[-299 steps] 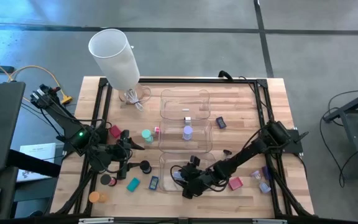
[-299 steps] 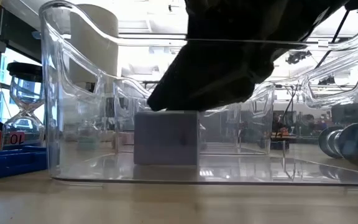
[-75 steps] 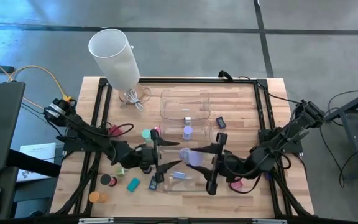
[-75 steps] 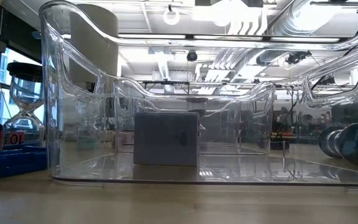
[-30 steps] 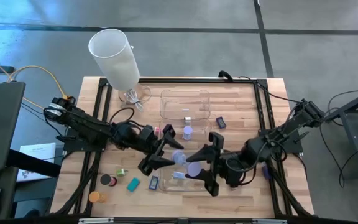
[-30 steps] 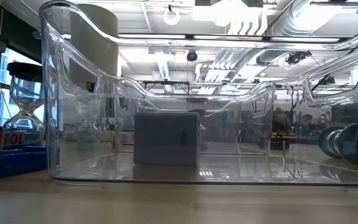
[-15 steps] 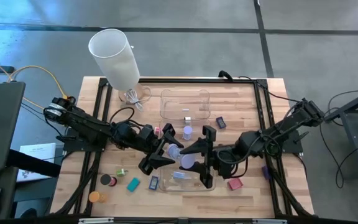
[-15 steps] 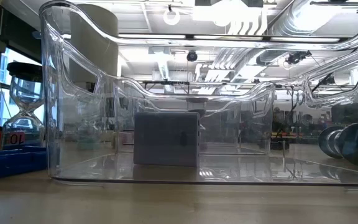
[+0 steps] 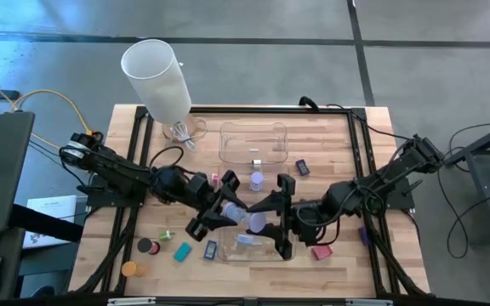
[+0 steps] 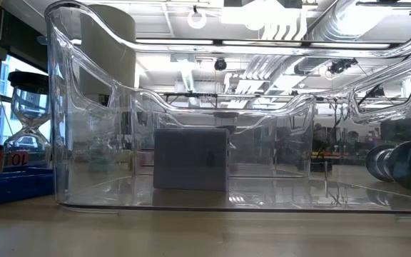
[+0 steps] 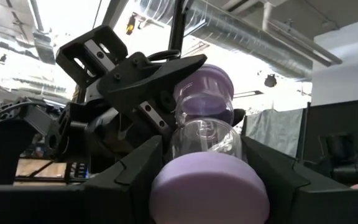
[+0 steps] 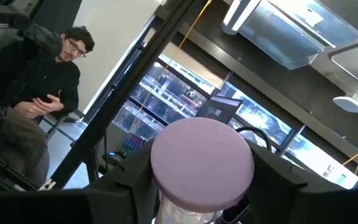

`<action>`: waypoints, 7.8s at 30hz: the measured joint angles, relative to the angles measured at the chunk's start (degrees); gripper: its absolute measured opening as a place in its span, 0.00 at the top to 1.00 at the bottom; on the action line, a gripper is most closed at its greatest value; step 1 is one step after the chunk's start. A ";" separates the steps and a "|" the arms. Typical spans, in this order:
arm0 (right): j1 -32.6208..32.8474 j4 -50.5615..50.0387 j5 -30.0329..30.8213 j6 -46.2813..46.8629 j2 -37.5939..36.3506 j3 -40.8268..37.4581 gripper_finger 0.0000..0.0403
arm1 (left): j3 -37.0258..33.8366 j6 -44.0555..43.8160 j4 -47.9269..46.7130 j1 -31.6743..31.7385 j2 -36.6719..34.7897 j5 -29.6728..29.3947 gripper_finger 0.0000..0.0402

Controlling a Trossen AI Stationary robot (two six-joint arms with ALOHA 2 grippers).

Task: Pick & Place Office items
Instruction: Put the purple hourglass into the middle transparent bin, then put the purple charger adapter into the top transparent bin

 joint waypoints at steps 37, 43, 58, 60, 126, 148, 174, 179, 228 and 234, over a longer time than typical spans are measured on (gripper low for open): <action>24.27 -35.11 59.84 33.05 -0.02 0.02 0.12 | 20.73 2.76 -70.48 -0.06 -9.49 -24.94 0.54; 25.46 -42.13 59.59 45.40 -0.02 0.02 0.12 | 30.69 -5.43 -94.05 2.17 -7.48 -25.38 0.54; 23.85 -48.26 47.68 63.14 -0.02 0.00 0.12 | 32.85 -13.57 -113.20 9.66 1.41 -17.80 0.54; 23.91 -49.47 46.58 65.46 -0.02 0.00 0.12 | 32.87 -13.84 -113.66 10.30 2.59 -16.57 0.54; 20.57 -58.13 44.56 76.19 3.89 -0.04 0.12 | 41.05 -4.72 -131.73 21.04 29.06 -8.71 0.42; 20.68 -58.19 43.58 75.34 3.89 -0.04 0.12 | 53.17 -3.41 -139.47 21.02 28.80 -4.70 0.41; 20.93 -88.68 13.66 109.54 5.75 -0.03 0.12 | 59.08 -6.41 -154.55 12.64 13.87 -7.15 0.41; 21.14 -101.20 13.65 121.81 5.75 -0.04 0.12 | 59.08 -5.15 -154.55 9.84 11.26 -12.65 0.41; 1.89 -50.57 2.37 60.01 13.23 -0.02 0.12 | 58.93 -22.49 -152.59 -17.03 10.64 -25.66 0.41; 1.50 -45.73 4.34 57.85 19.71 -0.07 0.12 | 58.90 -24.88 -152.61 -20.95 10.66 -30.12 0.41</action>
